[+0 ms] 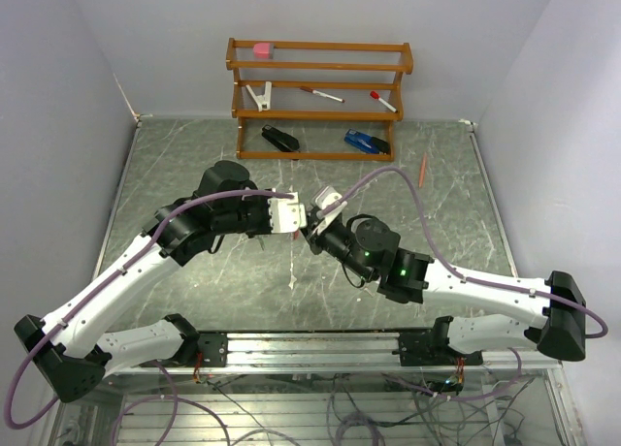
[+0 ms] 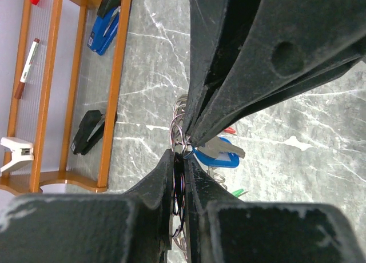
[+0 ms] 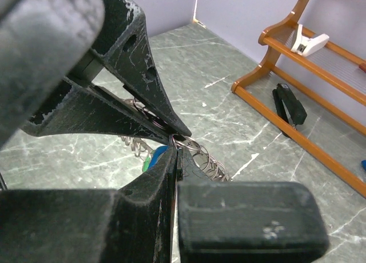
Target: Put the keys on the keyring
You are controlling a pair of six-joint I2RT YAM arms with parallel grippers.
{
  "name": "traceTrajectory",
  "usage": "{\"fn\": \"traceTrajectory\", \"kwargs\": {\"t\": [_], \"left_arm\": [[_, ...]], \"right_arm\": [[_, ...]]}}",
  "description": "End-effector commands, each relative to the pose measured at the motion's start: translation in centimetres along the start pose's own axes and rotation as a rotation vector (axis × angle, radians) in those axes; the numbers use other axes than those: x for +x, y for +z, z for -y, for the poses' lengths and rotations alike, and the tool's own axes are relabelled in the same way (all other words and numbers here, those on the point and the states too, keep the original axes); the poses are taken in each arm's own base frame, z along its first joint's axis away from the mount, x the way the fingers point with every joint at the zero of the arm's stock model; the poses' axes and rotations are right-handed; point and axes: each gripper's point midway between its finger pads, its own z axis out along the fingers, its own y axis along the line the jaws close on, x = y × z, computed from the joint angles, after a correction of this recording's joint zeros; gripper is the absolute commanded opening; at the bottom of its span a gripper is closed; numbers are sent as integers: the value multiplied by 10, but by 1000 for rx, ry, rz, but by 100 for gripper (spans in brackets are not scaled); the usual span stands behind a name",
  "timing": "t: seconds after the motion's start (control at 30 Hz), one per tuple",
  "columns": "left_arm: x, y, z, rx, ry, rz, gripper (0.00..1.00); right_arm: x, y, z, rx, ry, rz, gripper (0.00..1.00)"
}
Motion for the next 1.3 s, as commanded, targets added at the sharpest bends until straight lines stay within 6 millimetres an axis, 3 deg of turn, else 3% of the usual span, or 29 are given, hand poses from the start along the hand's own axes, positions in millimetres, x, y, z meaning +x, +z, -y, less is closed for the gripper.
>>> {"fn": "traceTrajectory", "kwargs": {"t": [0.0,0.87,1.27], "left_arm": [[-25,-14,-9,-17,4,77,7],[-30,-15,-6,9,-3,96,7],[-37,-19,6,78,18,130,7]], "right_arm": [[-16,-5,11,54,20,53,0],[-12,-6,19,109,25,46,0],[-12,-12,33,182,36,49,0]]}}
